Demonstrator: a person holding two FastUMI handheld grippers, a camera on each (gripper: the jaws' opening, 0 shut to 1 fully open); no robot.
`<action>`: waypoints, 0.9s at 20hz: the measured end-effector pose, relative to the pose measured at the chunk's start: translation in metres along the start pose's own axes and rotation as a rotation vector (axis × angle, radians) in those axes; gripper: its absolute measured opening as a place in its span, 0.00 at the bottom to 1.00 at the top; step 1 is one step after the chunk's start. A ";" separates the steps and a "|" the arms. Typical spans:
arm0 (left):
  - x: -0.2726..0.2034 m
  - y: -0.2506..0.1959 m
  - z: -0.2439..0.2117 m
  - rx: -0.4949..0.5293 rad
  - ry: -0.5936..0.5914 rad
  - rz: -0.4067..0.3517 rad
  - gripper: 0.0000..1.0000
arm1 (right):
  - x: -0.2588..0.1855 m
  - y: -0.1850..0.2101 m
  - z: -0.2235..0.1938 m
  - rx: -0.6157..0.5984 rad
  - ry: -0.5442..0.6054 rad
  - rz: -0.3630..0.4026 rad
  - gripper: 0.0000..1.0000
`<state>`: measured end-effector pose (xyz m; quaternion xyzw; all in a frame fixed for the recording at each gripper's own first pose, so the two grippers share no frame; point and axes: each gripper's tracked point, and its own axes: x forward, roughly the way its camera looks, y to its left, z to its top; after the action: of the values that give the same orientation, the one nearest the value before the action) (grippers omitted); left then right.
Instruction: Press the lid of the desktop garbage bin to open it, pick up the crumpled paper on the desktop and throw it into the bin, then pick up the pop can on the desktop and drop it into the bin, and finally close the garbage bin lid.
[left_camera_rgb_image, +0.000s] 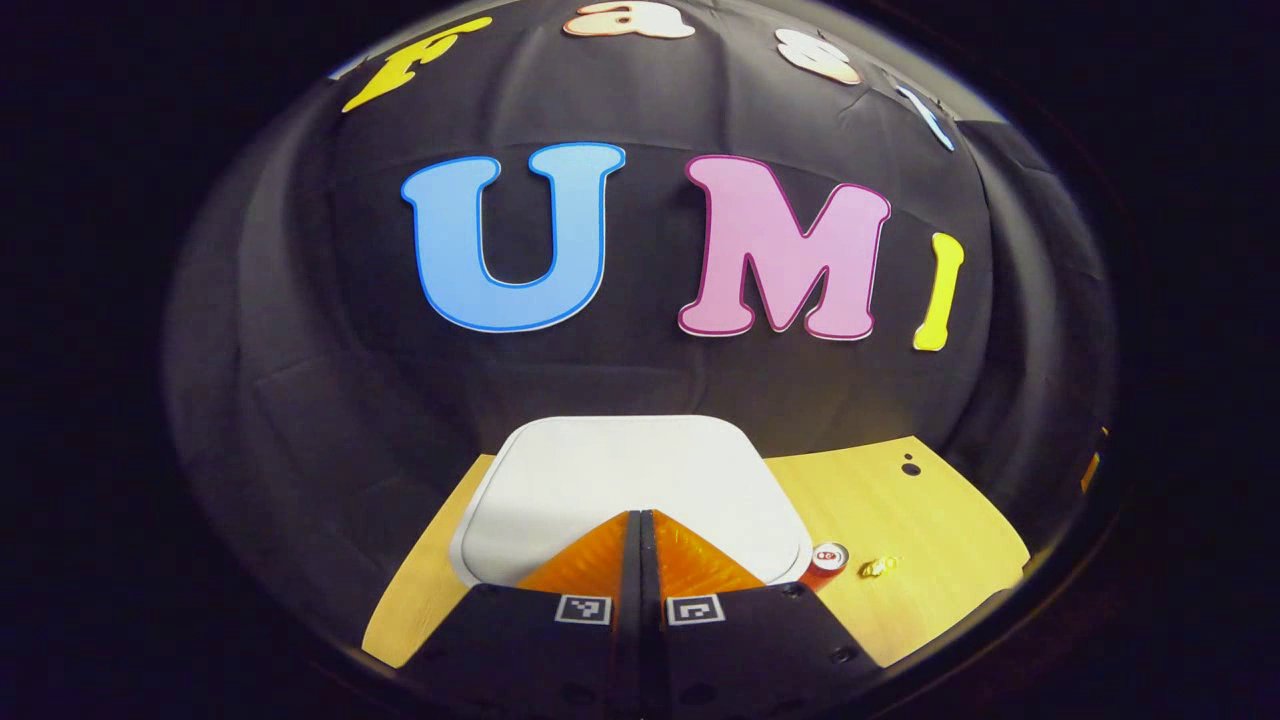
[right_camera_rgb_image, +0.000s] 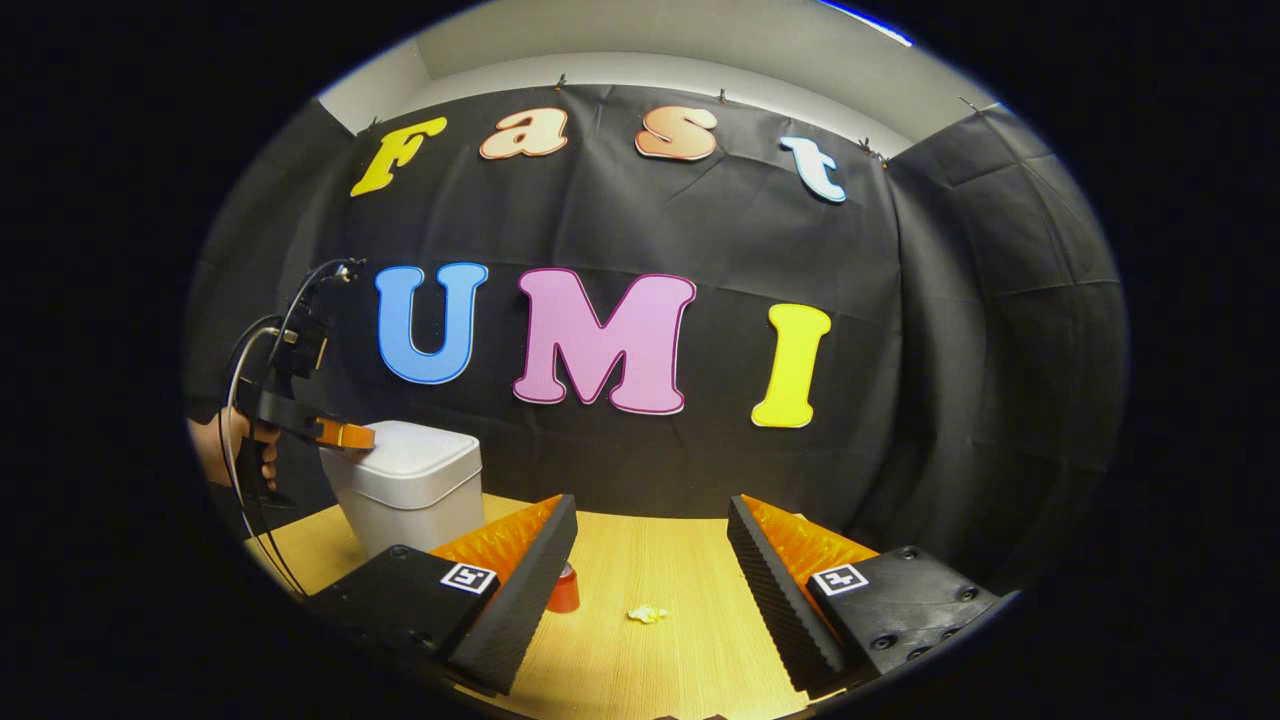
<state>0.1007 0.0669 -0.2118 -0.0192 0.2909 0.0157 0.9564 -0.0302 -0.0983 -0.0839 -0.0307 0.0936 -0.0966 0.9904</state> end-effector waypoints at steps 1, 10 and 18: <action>-0.001 0.000 0.003 0.011 -0.012 -0.001 0.06 | 0.000 0.000 -0.001 -0.006 0.002 0.001 0.98; 0.001 -0.001 -0.006 0.030 -0.018 0.008 0.07 | 0.004 0.010 -0.001 -0.004 0.008 0.021 0.98; -0.009 -0.008 0.012 0.004 -0.034 -0.050 0.06 | 0.003 0.013 -0.004 -0.004 0.015 0.027 0.98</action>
<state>0.1004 0.0590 -0.1971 -0.0241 0.2740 -0.0085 0.9614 -0.0256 -0.0863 -0.0892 -0.0308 0.1017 -0.0831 0.9909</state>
